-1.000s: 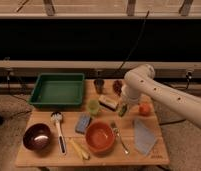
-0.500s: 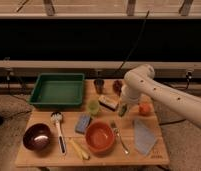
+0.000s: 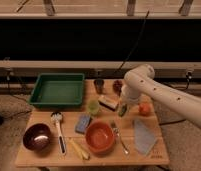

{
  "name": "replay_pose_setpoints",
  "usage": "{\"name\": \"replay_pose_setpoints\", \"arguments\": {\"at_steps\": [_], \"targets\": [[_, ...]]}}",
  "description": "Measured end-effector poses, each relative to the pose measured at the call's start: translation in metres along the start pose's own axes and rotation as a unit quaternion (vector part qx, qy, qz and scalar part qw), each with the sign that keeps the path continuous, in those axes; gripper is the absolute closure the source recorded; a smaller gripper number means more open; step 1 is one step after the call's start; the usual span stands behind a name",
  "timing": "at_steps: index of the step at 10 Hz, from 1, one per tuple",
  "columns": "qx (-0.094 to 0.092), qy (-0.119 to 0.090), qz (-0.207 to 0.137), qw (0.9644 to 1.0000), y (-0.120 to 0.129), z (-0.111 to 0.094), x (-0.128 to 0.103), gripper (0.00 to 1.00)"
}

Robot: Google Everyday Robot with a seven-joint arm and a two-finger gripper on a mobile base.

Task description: Place pepper in table surface

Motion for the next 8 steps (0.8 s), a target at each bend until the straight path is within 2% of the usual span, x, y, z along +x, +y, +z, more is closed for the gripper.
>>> {"name": "replay_pose_setpoints", "arguments": {"at_steps": [3, 4, 5, 6, 8], "targets": [[0.000, 0.000, 0.000, 1.0000, 0.000, 0.000, 0.000, 0.71], [-0.001, 0.003, -0.001, 1.0000, 0.001, 0.001, 0.001, 0.75], [-0.006, 0.007, -0.001, 1.0000, 0.002, 0.007, 0.004, 0.86], [-0.009, 0.008, -0.001, 0.9999, 0.002, 0.010, 0.008, 0.92], [-0.013, 0.009, -0.003, 0.9999, 0.001, 0.017, 0.012, 0.91]]}}
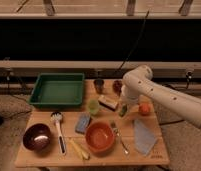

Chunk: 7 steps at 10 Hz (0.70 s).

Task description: Place pepper in table surface

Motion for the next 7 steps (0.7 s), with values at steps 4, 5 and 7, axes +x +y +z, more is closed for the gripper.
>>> {"name": "replay_pose_setpoints", "arguments": {"at_steps": [4, 5, 7], "targets": [[-0.006, 0.000, -0.002, 1.0000, 0.002, 0.012, 0.015, 0.52], [-0.006, -0.002, -0.003, 1.0000, 0.003, 0.015, 0.018, 0.40], [-0.005, -0.008, -0.005, 0.9999, 0.003, 0.021, 0.020, 0.24]]}}
